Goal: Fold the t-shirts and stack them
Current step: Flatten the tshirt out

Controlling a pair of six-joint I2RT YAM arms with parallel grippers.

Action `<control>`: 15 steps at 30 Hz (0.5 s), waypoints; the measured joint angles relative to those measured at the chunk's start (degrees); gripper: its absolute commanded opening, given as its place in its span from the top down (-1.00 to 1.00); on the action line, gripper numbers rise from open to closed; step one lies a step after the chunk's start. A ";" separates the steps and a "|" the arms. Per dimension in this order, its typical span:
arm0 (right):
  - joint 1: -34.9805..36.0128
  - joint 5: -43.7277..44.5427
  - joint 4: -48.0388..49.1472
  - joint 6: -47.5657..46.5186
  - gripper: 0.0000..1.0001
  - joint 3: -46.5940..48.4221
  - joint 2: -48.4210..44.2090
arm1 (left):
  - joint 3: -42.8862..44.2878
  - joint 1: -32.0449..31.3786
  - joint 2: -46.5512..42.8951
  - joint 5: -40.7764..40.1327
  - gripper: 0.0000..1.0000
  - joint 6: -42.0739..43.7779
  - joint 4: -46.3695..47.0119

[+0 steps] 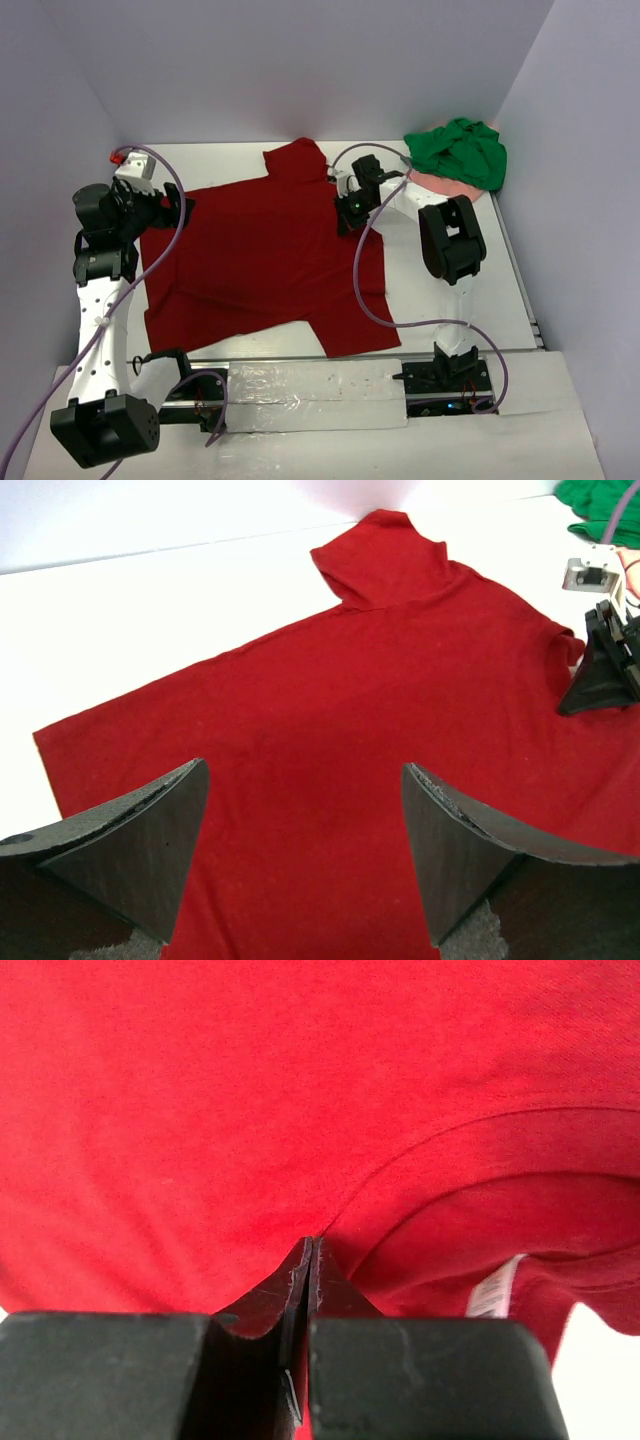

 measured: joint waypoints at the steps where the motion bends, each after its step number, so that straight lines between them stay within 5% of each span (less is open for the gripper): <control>1: 0.28 1.51 -0.04 0.20 1.00 0.26 0.50 | 0.00 0.00 -0.15 -0.61 -0.73 0.00 -0.17; 15: 1.84 28.55 -1.99 0.15 1.00 2.56 1.46 | 0.00 0.00 -3.61 -2.38 -0.73 0.35 -2.21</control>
